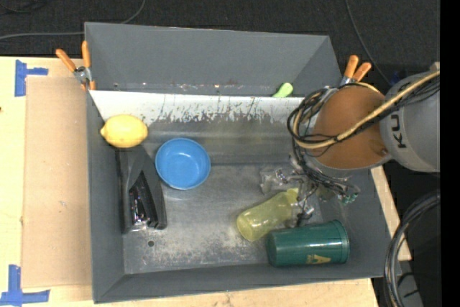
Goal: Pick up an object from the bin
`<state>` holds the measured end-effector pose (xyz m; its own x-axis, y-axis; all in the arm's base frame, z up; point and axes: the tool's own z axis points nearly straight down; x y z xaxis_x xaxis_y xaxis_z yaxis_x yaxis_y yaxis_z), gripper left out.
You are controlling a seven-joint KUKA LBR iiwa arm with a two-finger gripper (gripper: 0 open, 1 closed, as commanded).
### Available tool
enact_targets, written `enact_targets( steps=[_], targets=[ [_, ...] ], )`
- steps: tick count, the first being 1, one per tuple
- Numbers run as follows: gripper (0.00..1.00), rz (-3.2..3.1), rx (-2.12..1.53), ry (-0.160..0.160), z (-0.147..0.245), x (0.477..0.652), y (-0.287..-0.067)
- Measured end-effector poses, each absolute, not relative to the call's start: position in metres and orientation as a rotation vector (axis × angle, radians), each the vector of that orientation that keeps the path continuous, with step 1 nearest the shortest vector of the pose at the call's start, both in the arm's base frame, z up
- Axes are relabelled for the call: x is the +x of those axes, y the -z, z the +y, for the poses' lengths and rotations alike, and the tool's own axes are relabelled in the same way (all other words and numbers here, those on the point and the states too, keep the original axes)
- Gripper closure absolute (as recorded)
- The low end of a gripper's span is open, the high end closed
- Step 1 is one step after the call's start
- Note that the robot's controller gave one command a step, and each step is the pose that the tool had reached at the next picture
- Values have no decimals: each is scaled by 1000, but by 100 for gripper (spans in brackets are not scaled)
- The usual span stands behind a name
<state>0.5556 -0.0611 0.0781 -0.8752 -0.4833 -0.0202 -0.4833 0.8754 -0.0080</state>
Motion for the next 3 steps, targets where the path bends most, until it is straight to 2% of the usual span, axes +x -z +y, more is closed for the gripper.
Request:
enact_targets(
  steps=[1,2,3],
  targets=[
    [0,2987,-869,6,-77,555,-78],
    [0,3018,-778,3,-74,555,-73],
    [100,2974,-911,5,-93,554,-70]
  ],
)
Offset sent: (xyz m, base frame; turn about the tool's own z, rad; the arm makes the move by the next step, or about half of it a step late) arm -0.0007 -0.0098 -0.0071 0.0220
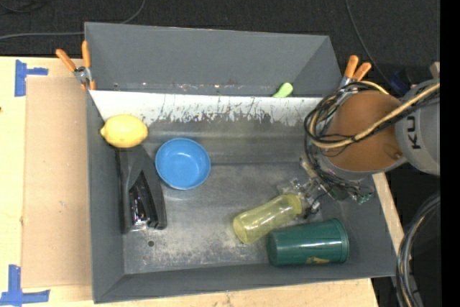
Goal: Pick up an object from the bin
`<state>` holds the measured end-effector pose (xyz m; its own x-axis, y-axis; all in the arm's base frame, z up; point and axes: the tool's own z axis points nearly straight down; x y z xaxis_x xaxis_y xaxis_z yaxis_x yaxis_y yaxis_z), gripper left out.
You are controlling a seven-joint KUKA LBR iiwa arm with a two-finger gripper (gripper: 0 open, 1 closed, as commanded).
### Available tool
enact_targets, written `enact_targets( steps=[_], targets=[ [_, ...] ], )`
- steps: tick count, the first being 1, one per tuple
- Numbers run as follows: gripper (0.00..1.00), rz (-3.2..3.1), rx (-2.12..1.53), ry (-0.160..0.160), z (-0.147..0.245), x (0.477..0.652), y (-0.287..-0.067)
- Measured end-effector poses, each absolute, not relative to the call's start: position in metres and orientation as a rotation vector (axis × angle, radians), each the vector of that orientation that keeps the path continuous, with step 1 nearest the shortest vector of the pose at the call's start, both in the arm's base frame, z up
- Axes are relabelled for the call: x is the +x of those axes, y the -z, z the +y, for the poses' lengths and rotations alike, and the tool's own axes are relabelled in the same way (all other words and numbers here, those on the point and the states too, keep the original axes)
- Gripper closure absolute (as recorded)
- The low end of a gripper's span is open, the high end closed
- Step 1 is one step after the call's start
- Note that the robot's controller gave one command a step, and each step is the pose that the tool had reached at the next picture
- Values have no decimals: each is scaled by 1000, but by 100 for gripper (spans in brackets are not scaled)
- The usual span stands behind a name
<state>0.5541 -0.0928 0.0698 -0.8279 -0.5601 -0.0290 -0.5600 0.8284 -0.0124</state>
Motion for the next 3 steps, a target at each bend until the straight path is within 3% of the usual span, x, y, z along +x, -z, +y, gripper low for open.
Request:
enact_targets(
  steps=[1,2,3],
  targets=[
    [100,2974,-910,5,-93,554,-70],
    [100,2985,-906,-4,-93,550,-84],
    [100,2780,-1383,11,-70,574,-81]
  ],
)
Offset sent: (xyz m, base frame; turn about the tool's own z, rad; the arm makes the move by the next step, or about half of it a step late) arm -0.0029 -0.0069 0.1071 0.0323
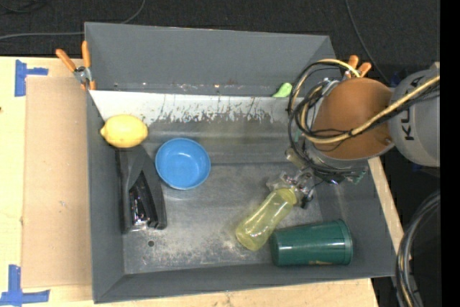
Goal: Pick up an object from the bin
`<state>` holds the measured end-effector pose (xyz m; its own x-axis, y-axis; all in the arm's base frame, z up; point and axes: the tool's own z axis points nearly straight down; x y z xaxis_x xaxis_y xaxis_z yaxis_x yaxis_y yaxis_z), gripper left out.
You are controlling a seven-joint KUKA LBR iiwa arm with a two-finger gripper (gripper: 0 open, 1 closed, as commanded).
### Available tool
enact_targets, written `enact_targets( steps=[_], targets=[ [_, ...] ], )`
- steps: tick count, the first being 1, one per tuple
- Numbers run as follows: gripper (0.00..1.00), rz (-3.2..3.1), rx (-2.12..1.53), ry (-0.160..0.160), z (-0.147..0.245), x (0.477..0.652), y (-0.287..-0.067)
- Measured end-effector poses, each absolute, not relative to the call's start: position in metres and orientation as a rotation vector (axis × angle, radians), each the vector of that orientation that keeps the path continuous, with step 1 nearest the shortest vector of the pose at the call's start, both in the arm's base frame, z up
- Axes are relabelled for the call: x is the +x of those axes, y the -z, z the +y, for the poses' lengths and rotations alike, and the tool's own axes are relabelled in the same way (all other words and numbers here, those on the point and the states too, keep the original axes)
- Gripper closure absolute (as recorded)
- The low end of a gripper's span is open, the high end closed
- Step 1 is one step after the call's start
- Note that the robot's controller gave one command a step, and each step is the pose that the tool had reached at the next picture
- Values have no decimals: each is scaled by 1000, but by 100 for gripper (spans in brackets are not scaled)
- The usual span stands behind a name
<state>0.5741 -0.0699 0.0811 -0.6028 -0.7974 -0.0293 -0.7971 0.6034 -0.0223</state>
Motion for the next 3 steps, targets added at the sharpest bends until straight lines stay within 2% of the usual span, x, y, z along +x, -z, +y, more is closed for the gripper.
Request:
enact_targets(
  steps=[1,2,3],
  targets=[
    [100,2800,-1377,-8,-72,567,-84],
    [100,2891,-1153,0,-79,587,-87],
    [100,2859,-1245,-6,-73,589,-184]
  ],
)
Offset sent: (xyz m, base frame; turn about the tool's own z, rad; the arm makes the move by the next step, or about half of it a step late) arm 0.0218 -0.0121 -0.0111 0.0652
